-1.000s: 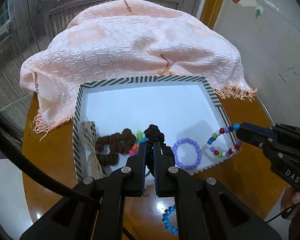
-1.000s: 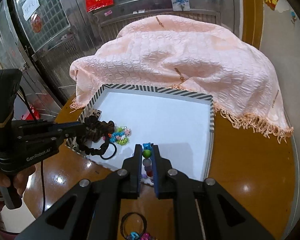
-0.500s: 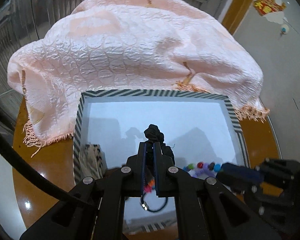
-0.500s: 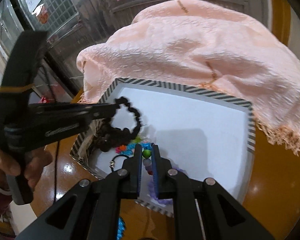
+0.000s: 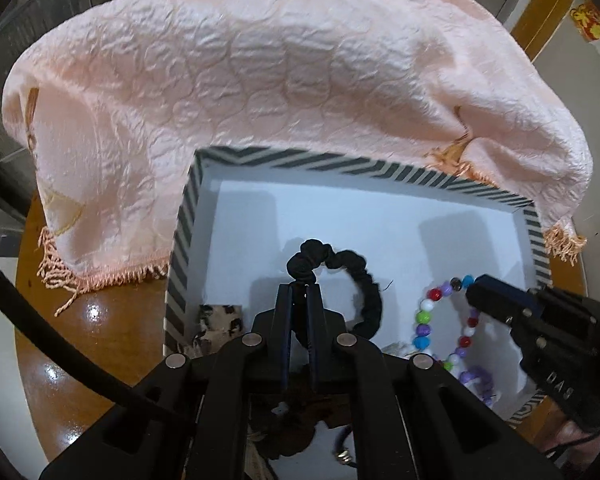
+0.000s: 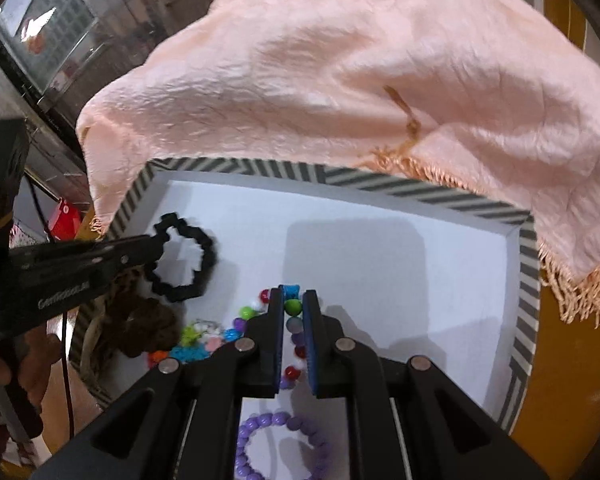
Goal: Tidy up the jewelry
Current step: 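Carry the scrunchie into the tray with the left gripper while the right gripper carries the beaded bracelet in, then open both grippers and withdraw them from the tray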
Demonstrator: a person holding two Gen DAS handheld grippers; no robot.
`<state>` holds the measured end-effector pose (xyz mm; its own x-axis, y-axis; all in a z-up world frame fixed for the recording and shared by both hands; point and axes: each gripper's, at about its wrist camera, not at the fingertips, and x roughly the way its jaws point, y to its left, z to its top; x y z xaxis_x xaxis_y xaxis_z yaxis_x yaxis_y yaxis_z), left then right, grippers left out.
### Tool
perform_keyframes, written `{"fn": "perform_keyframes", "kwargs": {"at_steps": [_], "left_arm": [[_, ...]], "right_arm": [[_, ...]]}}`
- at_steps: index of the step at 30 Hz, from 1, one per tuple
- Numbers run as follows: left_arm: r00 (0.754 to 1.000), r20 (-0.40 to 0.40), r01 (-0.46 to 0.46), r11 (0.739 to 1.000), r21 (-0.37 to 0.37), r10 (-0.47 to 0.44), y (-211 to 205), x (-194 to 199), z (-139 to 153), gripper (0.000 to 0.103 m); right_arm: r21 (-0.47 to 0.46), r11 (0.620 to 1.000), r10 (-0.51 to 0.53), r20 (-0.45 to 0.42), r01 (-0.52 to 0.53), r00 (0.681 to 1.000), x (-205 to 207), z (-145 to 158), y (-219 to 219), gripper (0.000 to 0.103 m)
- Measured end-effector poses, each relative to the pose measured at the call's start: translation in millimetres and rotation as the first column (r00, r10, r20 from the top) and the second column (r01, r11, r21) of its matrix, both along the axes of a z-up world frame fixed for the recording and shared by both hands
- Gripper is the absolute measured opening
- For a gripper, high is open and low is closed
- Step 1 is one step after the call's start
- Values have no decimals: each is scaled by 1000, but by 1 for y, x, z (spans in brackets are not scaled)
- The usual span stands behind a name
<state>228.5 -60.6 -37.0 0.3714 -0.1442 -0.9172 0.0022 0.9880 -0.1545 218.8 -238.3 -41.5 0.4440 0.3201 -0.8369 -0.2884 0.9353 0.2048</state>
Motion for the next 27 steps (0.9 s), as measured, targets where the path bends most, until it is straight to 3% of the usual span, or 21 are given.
{"fn": "perform_keyframes", "kwargs": {"at_steps": [8, 10, 12, 15, 22, 27], "left_arm": [[1000, 6, -12, 1000, 27, 12, 3, -9, -10, 0], [1000, 15, -11, 999, 32, 11, 3, -11, -8, 0], [1000, 27, -12, 999, 34, 11, -2, -12, -5, 6], [998, 58, -19, 999, 43, 17, -3, -20, 6, 13], [994, 110, -6, 996, 90, -4, -7, -42, 30, 14], [991, 130, -3, 995, 99, -10, -3, -68, 45, 14]], "right_arm": [[18, 1000, -10, -8, 10, 1000, 5, -5, 6, 10], [19, 999, -29, -19, 29, 999, 5, -6, 3, 17], [14, 999, -43, -10, 43, 999, 3, -3, 0, 35], [25, 999, -40, 2, 40, 999, -5, 6, -3, 35], [16, 1000, -25, 30, 25, 999, -35, 25, -2, 36], [29, 999, -45, 33, 44, 998, -61, 37, -5, 48]]}}
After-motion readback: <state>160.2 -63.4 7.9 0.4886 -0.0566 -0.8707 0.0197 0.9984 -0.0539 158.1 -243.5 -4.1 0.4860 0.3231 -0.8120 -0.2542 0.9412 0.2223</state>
